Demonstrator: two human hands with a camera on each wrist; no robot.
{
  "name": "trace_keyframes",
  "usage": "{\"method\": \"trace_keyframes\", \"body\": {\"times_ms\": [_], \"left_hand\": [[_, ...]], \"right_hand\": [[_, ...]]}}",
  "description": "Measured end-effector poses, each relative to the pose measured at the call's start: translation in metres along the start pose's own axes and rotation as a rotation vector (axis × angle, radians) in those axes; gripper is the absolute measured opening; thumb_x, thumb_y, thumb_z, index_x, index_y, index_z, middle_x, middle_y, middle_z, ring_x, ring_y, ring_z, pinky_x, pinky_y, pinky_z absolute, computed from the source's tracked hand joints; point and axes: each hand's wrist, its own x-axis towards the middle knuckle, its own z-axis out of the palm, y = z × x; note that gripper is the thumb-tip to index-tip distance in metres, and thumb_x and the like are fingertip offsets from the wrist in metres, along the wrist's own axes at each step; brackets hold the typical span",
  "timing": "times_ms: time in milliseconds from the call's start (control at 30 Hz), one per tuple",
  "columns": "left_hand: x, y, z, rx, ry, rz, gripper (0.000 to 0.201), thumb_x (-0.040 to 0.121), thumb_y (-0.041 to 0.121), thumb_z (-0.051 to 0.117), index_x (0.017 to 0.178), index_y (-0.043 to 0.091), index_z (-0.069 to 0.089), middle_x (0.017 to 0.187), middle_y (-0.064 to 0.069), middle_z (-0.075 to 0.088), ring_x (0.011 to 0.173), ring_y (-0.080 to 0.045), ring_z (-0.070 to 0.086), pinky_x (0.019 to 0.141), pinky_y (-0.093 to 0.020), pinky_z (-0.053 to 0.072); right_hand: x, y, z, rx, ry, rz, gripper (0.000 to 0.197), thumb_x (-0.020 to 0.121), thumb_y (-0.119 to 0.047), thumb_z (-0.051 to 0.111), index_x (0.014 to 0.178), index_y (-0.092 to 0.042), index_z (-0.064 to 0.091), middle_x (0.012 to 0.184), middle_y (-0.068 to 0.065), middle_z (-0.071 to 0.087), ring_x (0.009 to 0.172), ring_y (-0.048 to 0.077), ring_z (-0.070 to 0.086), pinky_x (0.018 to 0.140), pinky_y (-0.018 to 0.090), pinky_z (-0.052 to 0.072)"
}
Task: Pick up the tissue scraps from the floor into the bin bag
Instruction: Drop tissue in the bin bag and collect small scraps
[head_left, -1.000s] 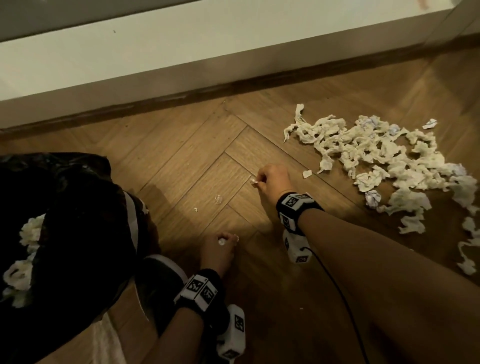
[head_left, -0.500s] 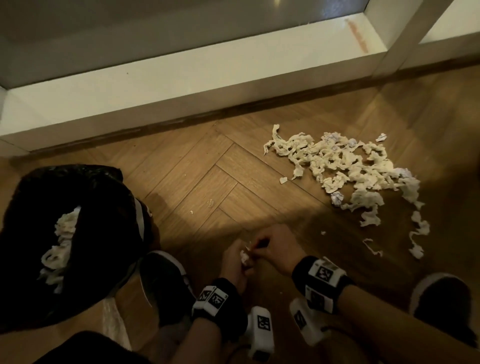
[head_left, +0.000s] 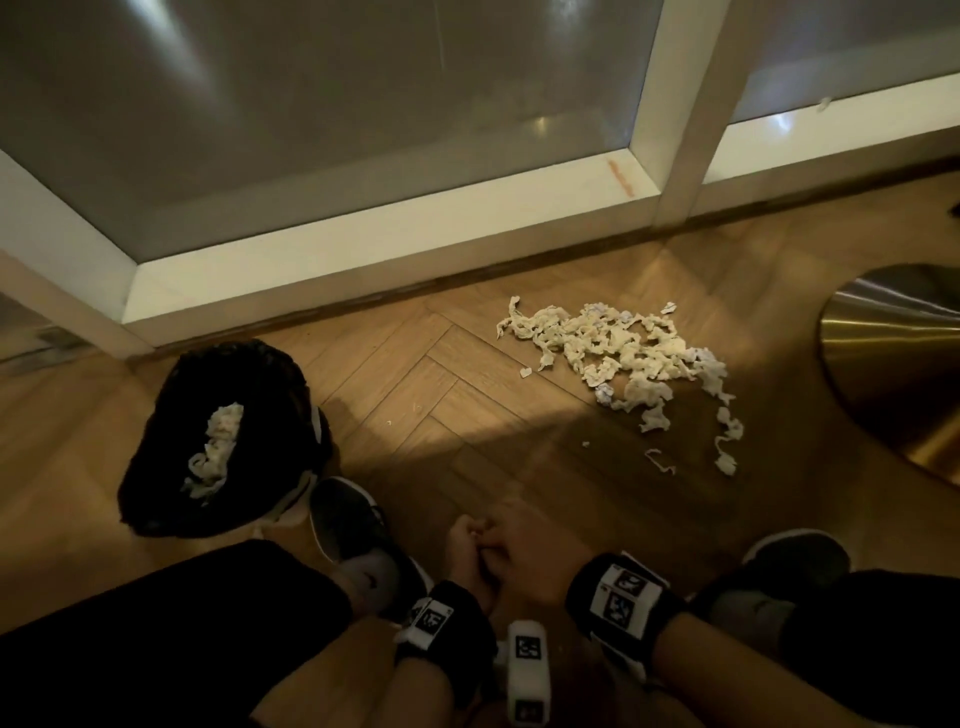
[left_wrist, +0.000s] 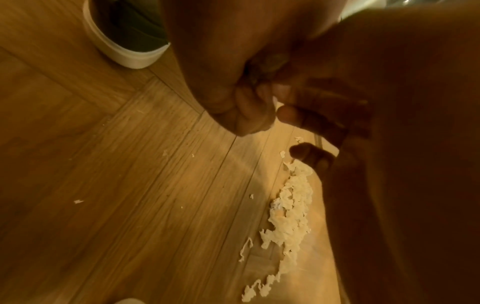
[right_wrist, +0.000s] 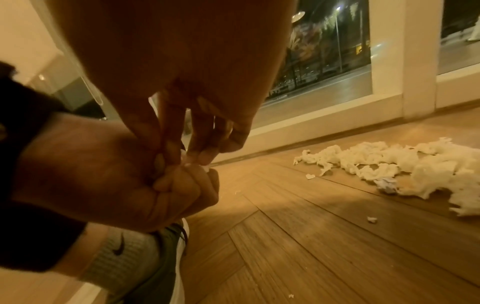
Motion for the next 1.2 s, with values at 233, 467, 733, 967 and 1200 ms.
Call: {"method": "trace_keyframes", "body": {"times_ms": [233, 467, 733, 967, 1200], "left_hand": [[-0.043, -0.026, 0.017, 0.091, -0.089, 0.124, 0.059, 0.095, 0.002, 0.03, 0.042, 0.01, 0.053, 0.043, -0.006, 0.048, 0.032, -0.009, 0.05, 0.033, -0.013, 0.037], [-0.065, -0.038, 0.037, 0.031, -0.191, 0.134, 0.034, 0.091, 0.021, 0.031, 0.082, 0.005, 0.059, 0.072, -0.013, 0.064, 0.072, -0.024, 0.061, 0.062, -0.031, 0.05], [-0.035, -0.029, 0.059, 0.067, -0.149, 0.134, 0.039, 0.093, 0.019, 0.026, 0.073, 0.002, 0.055, 0.07, -0.017, 0.058, 0.073, -0.03, 0.053, 0.068, -0.036, 0.042], [0.006, 0.017, 0.101, 0.217, -0.098, 0.144, 0.033, 0.092, 0.014, 0.031, 0.067, 0.008, 0.051, 0.043, -0.001, 0.053, 0.042, -0.015, 0.046, 0.043, -0.019, 0.037], [-0.007, 0.03, 0.135, 0.397, -0.223, 0.151, 0.031, 0.094, 0.022, 0.034, 0.066, 0.012, 0.043, 0.06, -0.005, 0.039, 0.052, -0.016, 0.032, 0.05, -0.026, 0.025]], "right_hand": [[-0.058, -0.008, -0.013, 0.324, 0.298, 0.103, 0.011, 0.084, -0.014, 0.063, 0.085, -0.011, 0.074, 0.084, -0.002, 0.06, 0.076, 0.007, 0.048, 0.063, 0.011, 0.035], [-0.075, -0.012, -0.029, 0.434, 0.436, 0.325, 0.013, 0.073, -0.02, 0.071, 0.066, -0.027, 0.064, 0.082, -0.006, 0.064, 0.076, 0.009, 0.059, 0.073, 0.034, 0.054], [-0.07, 0.005, -0.029, 0.303, 0.368, 0.262, 0.035, 0.091, -0.046, 0.044, 0.09, -0.023, 0.07, 0.089, -0.006, 0.048, 0.082, 0.012, 0.051, 0.075, 0.038, 0.048], [-0.023, 0.045, -0.079, 0.636, 0.432, 0.326, 0.014, 0.085, -0.016, 0.068, 0.09, -0.005, 0.075, 0.071, -0.008, 0.062, 0.057, -0.005, 0.052, 0.054, 0.002, 0.039], [-0.037, 0.069, -0.113, 0.231, 0.346, 0.214, 0.024, 0.088, -0.033, 0.06, 0.094, -0.012, 0.071, 0.099, 0.001, 0.047, 0.084, 0.017, 0.051, 0.075, 0.036, 0.049]]}}
